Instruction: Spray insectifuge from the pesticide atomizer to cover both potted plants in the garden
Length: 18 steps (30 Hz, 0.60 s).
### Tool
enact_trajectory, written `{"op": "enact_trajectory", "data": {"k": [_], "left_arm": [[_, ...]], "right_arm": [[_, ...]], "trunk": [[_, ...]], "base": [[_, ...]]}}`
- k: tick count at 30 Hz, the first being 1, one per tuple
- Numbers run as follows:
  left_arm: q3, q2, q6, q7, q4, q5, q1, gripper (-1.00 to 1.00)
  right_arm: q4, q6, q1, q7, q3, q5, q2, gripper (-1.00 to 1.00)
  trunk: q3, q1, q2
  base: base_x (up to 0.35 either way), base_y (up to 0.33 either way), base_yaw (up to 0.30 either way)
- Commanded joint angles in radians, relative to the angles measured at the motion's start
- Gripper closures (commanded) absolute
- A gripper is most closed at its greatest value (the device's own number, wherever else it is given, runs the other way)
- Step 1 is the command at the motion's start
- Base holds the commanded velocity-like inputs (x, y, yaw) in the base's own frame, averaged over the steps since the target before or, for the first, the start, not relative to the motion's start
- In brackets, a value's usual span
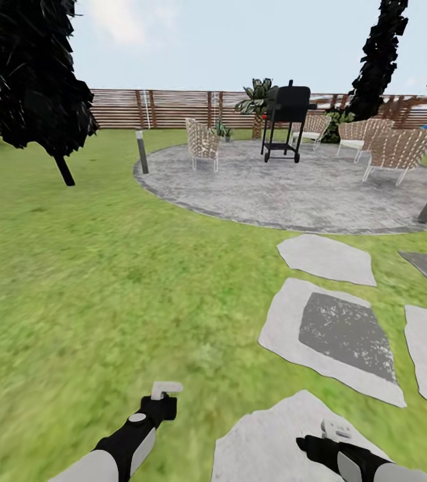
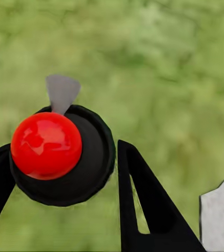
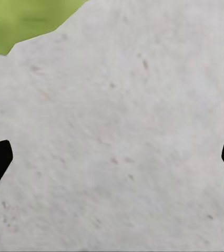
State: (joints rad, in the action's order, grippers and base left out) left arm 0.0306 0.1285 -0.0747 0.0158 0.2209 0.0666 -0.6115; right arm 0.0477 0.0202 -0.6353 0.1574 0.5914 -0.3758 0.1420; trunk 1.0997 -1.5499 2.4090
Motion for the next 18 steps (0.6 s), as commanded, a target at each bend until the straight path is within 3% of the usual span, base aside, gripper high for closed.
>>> {"op": "enact_trajectory", "data": {"k": [1,18], "left_arm": [[0.003,0.000,-0.003,0.002,-0.001,0.007,-0.001,1.00],[0.003,0.000,-0.003,0.001,-0.002,0.007,-0.001,1.00]], "right_arm": [[0.001,0.002,-0.001,0.002,0.008,-0.008,0.001,-1.00],[0.001,0.003,-0.001,0.002,0.009,-0.008,0.001,-1.00]], "trunk": [[-0.001,0.000,0.000],[-0.007,0.000,0.000]], "base": [[0.325,-0.105,0.000],[0.324,-0.105,0.000]]}}
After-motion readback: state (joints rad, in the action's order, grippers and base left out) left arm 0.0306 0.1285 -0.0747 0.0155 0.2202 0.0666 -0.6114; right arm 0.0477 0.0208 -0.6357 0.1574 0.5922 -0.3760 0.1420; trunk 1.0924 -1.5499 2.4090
